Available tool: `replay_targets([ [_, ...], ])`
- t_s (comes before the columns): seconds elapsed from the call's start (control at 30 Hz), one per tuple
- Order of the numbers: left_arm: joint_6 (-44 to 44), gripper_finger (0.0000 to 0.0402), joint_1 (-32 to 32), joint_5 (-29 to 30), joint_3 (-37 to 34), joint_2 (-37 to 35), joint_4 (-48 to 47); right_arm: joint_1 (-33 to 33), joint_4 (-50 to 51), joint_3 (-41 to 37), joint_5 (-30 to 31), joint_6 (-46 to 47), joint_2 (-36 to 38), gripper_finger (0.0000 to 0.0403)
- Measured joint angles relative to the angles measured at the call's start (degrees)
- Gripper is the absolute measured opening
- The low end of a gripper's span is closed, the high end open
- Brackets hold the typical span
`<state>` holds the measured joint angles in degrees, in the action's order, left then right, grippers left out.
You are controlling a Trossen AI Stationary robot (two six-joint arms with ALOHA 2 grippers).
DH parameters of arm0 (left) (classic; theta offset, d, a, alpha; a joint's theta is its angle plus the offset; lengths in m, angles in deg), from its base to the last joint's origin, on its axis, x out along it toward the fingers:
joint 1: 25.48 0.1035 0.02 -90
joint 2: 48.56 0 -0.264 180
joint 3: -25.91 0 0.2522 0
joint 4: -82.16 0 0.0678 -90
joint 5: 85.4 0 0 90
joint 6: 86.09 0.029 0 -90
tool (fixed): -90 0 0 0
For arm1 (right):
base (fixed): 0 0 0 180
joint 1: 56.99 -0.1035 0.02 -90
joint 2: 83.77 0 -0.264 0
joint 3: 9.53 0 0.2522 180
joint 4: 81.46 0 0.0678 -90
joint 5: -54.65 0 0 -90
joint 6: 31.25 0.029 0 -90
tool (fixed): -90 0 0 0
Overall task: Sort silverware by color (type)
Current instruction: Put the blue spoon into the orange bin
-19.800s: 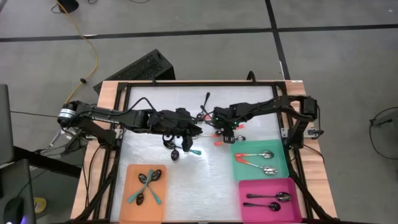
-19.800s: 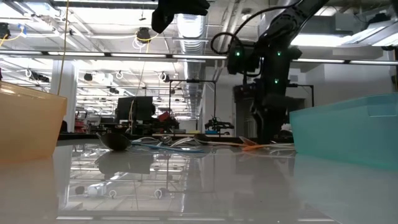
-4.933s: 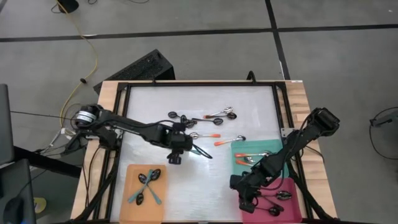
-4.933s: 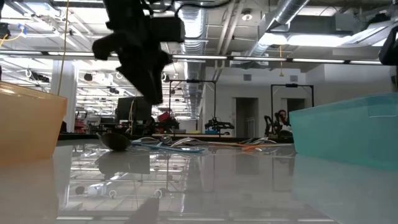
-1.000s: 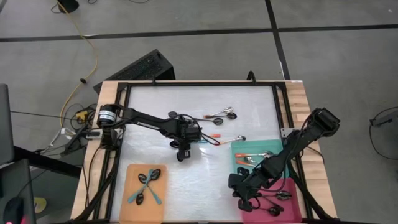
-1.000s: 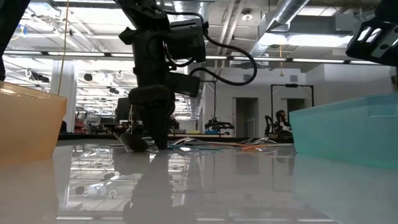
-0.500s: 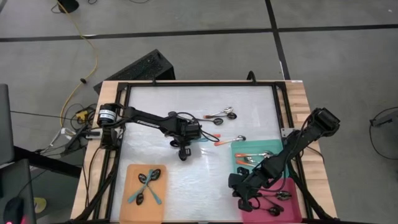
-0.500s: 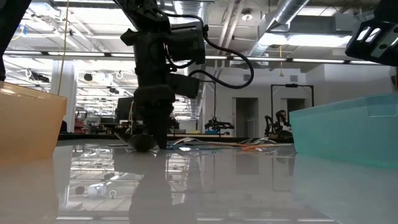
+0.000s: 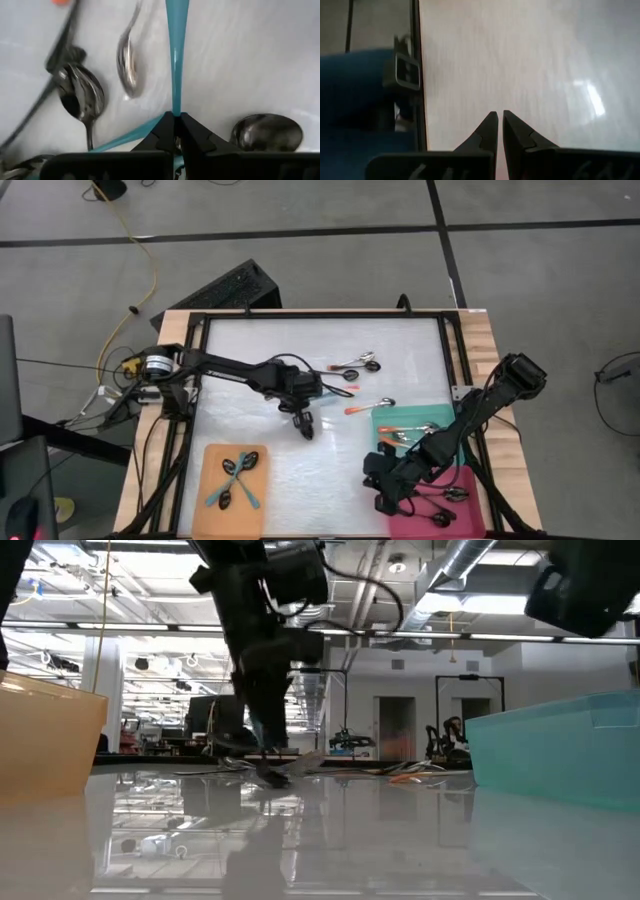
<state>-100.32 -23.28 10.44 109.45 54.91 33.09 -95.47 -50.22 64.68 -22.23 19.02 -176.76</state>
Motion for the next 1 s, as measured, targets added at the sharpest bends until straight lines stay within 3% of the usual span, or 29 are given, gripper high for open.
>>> replay_targets([
  [0.37,-2.94,0.0000,-1.18,1.75,0.15,-9.36,6.68,-0.07,-5.14,0.00,11.72,-6.22,0.00,0.0036],
  [0.6,-2.35,0.0000,-1.66,9.67,0.20,-15.57,10.03,0.04,-9.85,0.00,21.54,-13.83,0.00,0.0036],
  [0.73,-1.58,0.0000,-1.68,14.66,0.22,-17.66,9.48,0.79,-11.09,0.02,22.26,-16.75,-0.01,0.0036],
  [0.83,-1.49,0.0000,-1.68,15.33,0.22,-19.10,10.14,1.44,-12.14,0.02,23.34,-19.19,-0.02,0.0036],
  [1.0,-0.34,0.0000,-3.28,14.37,0.20,-21.43,15.50,2.81,-17.18,0.02,30.64,-27.40,-0.02,0.0036],
])
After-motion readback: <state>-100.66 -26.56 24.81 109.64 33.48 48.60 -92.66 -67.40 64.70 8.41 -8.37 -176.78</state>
